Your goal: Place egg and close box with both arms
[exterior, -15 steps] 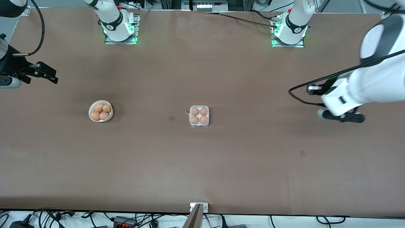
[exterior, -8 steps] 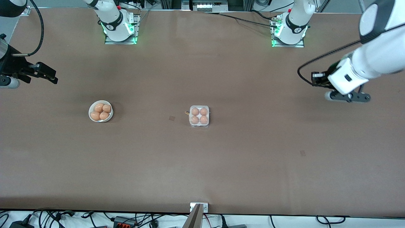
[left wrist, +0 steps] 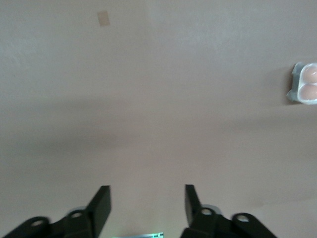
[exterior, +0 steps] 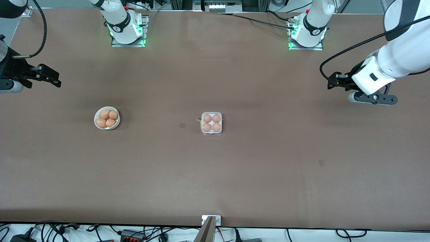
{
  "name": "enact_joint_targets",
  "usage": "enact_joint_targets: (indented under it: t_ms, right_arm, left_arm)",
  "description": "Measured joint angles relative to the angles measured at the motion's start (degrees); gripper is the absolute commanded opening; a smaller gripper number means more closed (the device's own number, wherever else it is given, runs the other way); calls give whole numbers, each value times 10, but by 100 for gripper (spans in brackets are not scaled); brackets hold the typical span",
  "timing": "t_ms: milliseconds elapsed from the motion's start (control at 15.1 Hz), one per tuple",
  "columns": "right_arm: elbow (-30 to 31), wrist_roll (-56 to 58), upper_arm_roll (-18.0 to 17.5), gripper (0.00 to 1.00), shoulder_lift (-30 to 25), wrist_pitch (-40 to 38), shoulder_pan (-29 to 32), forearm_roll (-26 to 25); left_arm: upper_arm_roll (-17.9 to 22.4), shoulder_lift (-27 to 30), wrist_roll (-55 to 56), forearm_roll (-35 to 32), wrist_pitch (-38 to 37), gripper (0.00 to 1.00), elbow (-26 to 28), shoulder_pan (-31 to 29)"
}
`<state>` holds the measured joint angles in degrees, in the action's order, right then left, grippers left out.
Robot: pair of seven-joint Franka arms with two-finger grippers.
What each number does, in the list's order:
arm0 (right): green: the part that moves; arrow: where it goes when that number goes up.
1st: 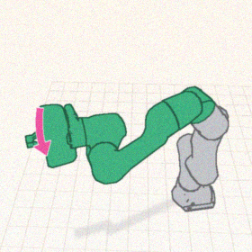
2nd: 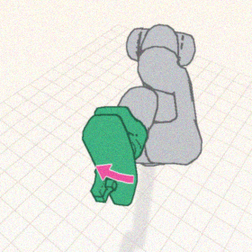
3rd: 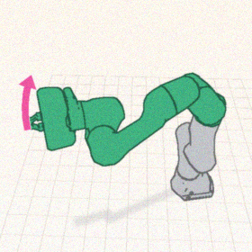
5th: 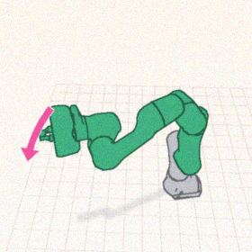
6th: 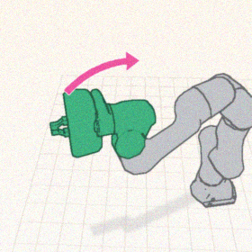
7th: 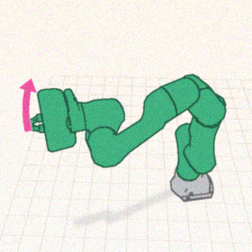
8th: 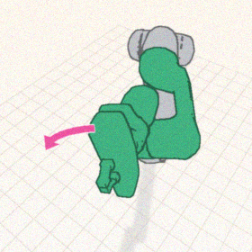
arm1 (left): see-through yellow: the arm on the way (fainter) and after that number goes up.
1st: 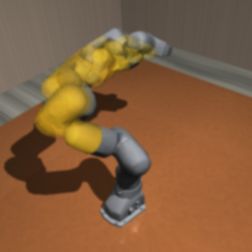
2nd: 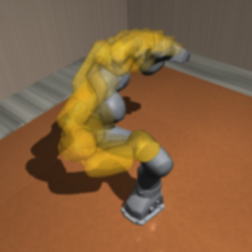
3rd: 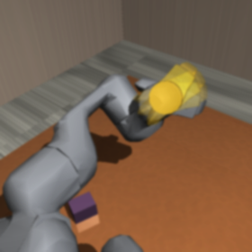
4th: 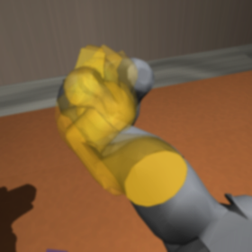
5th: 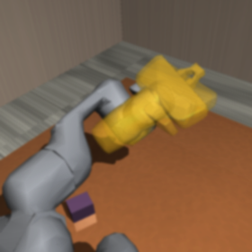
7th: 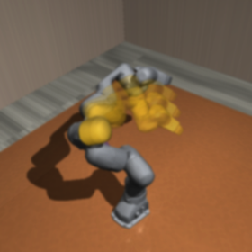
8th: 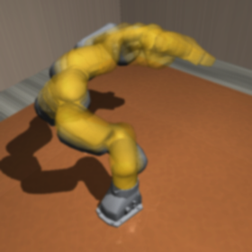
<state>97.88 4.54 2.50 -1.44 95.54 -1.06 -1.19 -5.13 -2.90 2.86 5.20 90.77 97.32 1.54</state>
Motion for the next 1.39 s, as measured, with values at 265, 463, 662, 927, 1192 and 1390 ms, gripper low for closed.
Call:
enact_joint_targets:
  t_ms: [265, 463, 662, 927, 1192, 1390]
  right_arm:
    - [1, 1, 0, 100, -2, 0, 0, 0]
    - [3, 1, 0, 100, -3, 0, 0, 0]
    - [4, -3, 0, 100, -5, 0, 0, 0]
    - [4, -4, -1, 100, -7, -1, 0, 0]
    - [4, -5, -1, 100, -7, -2, 0, 0]
    - [4, -6, -1, 100, -7, -2, 0, 0]
  left_arm:
    - [0, -54, 1, -51, -56, 100, -91, 0]
    - [4, -76, 28, -56, -65, 100, -115, -6]
    - [6, -80, 57, -56, -65, 100, -122, -14]
    - [7, -79, 60, -56, -48, 100, -133, -20]
    - [4, -75, 61, -56, -23, 100, -132, -19]
    - [2, -74, 63, -56, -17, 100, -132, -18]
